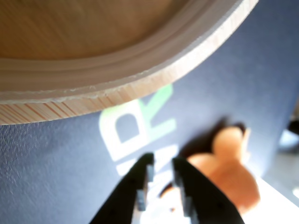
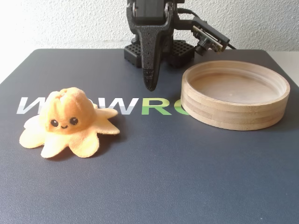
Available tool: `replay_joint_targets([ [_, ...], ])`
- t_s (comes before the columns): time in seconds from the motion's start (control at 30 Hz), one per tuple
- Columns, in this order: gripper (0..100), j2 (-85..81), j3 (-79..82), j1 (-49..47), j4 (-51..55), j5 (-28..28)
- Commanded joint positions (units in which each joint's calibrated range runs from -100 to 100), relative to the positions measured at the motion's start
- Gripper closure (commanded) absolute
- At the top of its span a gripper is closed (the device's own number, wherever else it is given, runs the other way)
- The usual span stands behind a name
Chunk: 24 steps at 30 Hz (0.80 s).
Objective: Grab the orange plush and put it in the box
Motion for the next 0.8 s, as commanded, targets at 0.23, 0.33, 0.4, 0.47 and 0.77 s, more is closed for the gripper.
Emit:
replay_joint_targets([
  [0.23,96,-0.35,0.72,-0.44,-0.70,-0.47],
  [0.33,96,-0.35,0.72,-0.74,-0.61,-0.15],
  [0.4,96,-0.35,0.72,-0.30,-0.61,-0.26],
  [0.47,96,-0.35,0.72,-0.15,-0.70,-0.31],
  [0.77,95,5.63,-13.70,-0.30,-2.01,-3.98],
])
